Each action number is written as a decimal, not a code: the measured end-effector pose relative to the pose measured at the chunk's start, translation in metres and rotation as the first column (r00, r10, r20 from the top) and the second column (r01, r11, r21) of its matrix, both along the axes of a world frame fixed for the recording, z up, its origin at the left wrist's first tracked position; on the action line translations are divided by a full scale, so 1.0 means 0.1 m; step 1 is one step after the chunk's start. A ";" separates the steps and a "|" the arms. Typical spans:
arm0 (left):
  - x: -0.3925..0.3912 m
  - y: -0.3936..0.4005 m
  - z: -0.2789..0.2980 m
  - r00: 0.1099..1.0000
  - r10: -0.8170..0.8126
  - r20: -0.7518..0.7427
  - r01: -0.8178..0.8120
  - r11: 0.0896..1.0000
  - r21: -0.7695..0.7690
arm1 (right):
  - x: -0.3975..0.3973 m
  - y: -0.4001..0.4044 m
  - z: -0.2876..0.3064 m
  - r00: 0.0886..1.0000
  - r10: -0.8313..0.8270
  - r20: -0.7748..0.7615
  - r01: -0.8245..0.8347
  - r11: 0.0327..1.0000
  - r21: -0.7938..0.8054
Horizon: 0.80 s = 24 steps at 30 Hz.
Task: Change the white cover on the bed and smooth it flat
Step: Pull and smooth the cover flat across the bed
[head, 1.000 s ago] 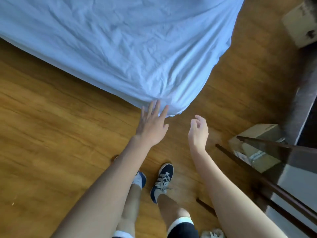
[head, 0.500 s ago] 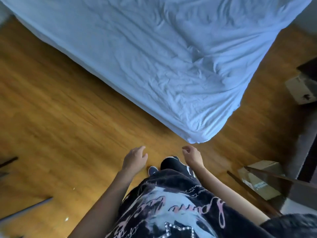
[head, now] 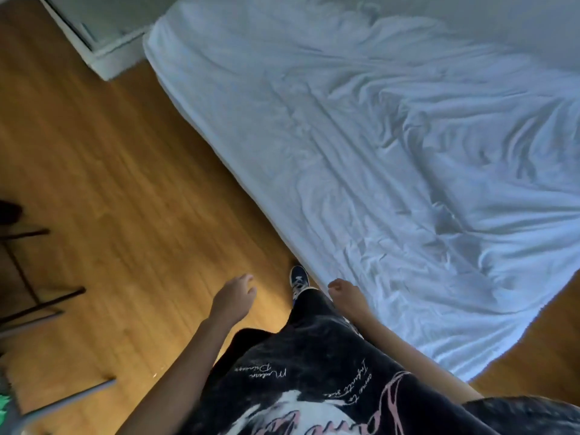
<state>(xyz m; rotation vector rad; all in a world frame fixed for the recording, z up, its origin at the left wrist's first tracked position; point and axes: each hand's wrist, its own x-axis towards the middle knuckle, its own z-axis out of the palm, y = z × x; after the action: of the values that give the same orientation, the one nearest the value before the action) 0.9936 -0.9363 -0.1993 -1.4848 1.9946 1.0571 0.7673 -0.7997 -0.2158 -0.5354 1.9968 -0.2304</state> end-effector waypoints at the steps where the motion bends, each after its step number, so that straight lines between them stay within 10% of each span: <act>1: 0.02 -0.20 0.02 0.999 0.038 -0.004 -0.038 0.999 -0.006 | -0.03 -0.30 0.03 0.999 0.042 -0.002 -0.042 0.999 -0.002; 16: 0.66 -3.32 -0.21 0.941 0.311 -0.134 -0.314 0.949 0.000 | 0.51 -4.11 0.05 0.966 0.254 -0.056 -0.258 0.963 -0.084; 24: 1.23 -5.29 0.07 0.997 -0.004 -0.072 0.000 0.998 -0.058 | 1.28 -5.89 0.33 0.950 0.303 -0.079 -0.309 0.948 -0.077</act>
<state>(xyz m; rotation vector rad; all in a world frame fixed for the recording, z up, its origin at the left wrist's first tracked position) 1.1165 -1.4649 -0.1926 -1.4932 2.0929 1.0751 0.8957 -1.3884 -0.1831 -0.9108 1.9411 -0.1104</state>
